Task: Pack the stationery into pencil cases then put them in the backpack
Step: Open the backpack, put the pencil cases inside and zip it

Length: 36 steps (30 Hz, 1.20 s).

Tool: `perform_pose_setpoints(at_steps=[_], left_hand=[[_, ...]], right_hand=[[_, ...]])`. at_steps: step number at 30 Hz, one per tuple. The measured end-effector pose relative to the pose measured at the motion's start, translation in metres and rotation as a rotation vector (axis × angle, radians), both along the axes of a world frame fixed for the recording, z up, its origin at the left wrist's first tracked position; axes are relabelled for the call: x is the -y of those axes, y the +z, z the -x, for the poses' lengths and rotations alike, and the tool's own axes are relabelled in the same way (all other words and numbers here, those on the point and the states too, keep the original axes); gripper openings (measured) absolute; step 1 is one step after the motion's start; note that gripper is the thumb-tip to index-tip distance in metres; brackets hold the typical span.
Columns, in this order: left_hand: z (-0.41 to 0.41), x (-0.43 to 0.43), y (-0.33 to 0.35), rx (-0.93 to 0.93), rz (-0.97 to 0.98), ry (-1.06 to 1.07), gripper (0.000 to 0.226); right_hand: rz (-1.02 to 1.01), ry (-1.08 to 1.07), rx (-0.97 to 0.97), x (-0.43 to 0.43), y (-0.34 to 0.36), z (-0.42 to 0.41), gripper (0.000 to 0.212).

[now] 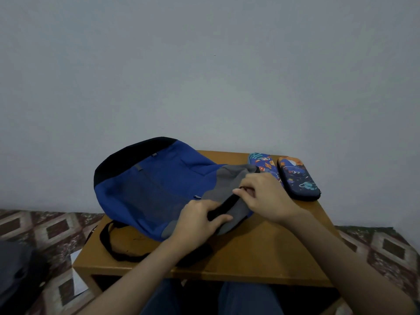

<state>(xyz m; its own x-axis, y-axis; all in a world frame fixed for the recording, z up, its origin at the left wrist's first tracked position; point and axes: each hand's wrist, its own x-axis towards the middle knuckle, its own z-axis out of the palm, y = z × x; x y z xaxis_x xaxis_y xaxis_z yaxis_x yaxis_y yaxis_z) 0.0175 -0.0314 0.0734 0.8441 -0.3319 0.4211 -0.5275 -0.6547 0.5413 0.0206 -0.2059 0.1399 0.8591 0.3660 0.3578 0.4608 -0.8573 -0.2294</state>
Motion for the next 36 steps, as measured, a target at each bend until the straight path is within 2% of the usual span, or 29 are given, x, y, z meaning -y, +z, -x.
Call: perform_pose_setpoints(at_steps=[4, 7, 10, 12, 15, 16, 18, 20, 23, 27, 33, 36], left_hand=[[-0.002, -0.007, -0.007, 0.112, -0.033, 0.06, 0.052], [-0.004, -0.021, -0.008, 0.168, -0.08, 0.069, 0.056], [-0.004, -0.036, -0.011, 0.159, -0.095, 0.089, 0.054], [0.0, -0.039, -0.008, 0.055, -0.08, 0.073, 0.049], [0.008, -0.034, 0.013, -0.313, 0.104, -0.093, 0.037], [0.011, -0.03, 0.023, -0.347, 0.162, -0.12, 0.038], [0.012, -0.018, 0.038, -0.286, 0.251, -0.093, 0.047], [0.01, -0.005, 0.047, -0.205, 0.303, -0.019, 0.046], [0.006, 0.009, 0.05, -0.144, 0.283, 0.083, 0.036], [0.006, 0.009, 0.041, -0.132, 0.23, 0.161, 0.011], [0.018, -0.016, 0.03, -0.001, 0.205, 0.117, 0.006], [0.028, -0.028, 0.027, 0.042, 0.22, -0.016, 0.017]], right_hand=[[-0.049, -0.036, 0.013, 0.002, -0.008, -0.008, 0.044], [-0.104, -0.187, 0.075, 0.015, -0.007, -0.024, 0.04], [-0.089, -0.406, 0.087, 0.038, 0.0, -0.049, 0.037], [-0.068, -0.451, 0.077, 0.042, 0.001, -0.059, 0.037], [-0.057, -0.301, 0.031, 0.031, 0.004, -0.054, 0.037], [-0.064, -0.218, 0.025, 0.026, 0.007, -0.049, 0.038], [-0.094, -0.078, 0.032, 0.015, 0.015, -0.039, 0.033], [-0.126, 0.027, 0.036, 0.005, 0.019, -0.031, 0.032], [-0.14, 0.121, 0.045, -0.004, 0.021, -0.027, 0.033], [-0.173, 0.182, -0.012, -0.005, 0.015, -0.03, 0.034], [-0.151, 0.064, 0.02, -0.005, 0.002, -0.054, 0.031], [-0.153, -0.051, -0.007, -0.002, -0.008, -0.078, 0.034]])
